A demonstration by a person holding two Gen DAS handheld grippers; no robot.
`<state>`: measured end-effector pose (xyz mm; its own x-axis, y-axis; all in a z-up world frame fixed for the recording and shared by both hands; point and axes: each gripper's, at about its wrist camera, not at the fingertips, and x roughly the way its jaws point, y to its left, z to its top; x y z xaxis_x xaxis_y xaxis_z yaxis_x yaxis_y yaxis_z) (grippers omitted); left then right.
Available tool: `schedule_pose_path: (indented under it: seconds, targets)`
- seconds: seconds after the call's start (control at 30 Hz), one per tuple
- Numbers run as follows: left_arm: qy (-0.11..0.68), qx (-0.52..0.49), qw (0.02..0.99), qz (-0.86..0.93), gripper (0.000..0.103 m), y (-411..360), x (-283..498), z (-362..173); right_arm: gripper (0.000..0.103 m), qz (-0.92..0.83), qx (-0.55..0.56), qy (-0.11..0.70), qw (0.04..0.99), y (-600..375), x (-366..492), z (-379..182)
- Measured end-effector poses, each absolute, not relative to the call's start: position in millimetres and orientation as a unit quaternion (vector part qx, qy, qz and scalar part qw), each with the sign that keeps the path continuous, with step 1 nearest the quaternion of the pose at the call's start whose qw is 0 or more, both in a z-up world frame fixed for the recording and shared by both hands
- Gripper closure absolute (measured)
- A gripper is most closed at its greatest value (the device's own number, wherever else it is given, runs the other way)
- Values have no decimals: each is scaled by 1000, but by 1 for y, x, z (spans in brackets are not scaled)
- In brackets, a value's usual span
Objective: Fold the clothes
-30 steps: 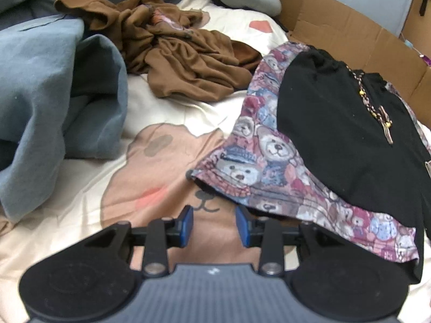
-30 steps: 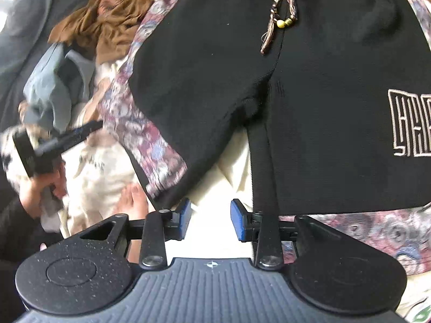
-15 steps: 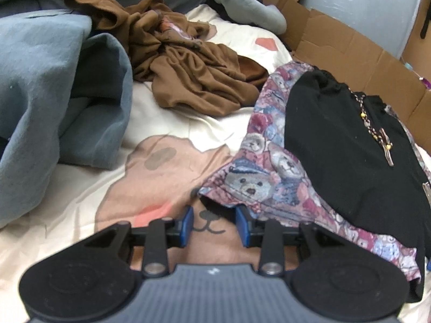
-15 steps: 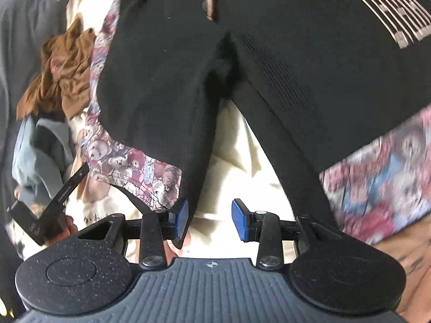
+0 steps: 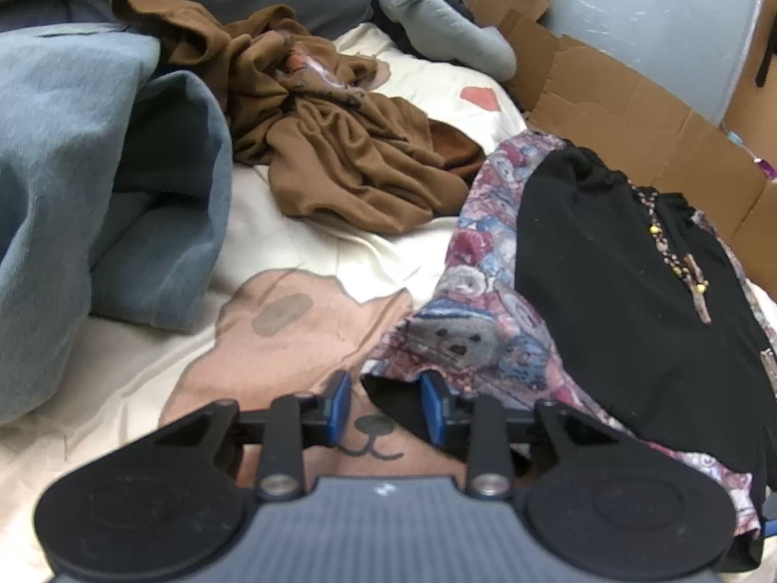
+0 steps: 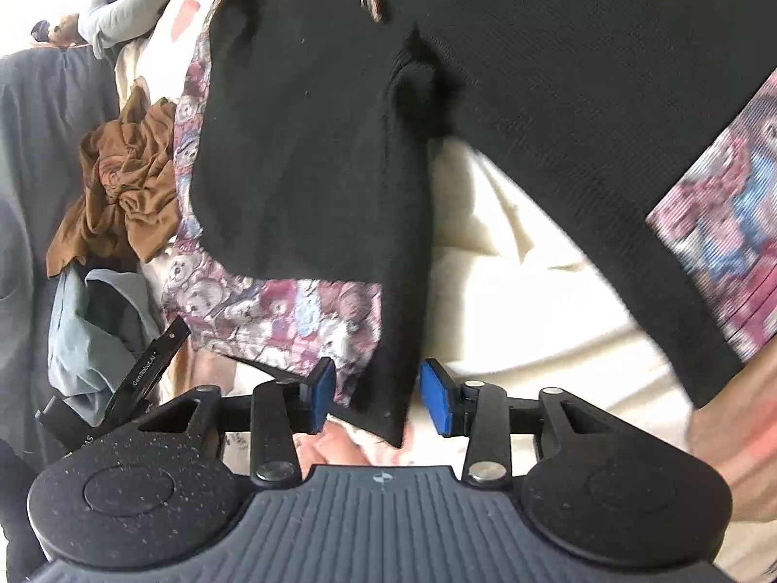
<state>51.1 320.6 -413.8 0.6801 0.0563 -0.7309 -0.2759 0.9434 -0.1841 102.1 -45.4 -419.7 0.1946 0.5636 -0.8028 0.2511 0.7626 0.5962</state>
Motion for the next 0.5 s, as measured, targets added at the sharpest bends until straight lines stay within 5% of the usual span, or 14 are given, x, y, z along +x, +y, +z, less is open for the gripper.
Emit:
schedule_pose_path:
  seconds: [0.2, 0.23, 0.3, 0.5]
  targets:
    - [385, -131, 911, 73, 84, 319, 47, -411, 58, 109, 333, 622, 701, -50, 102, -427]
    - [385, -132, 911, 70, 84, 320, 46, -410, 82, 109, 334, 621, 701, -51, 102, -428]
    - [387, -136, 909, 66, 84, 321, 43, -410, 103, 108, 336, 620, 701, -52, 102, -431]
    - [399, -143, 903, 74, 85, 325, 30, -416, 103, 108, 337, 612, 708, -59, 103, -430]
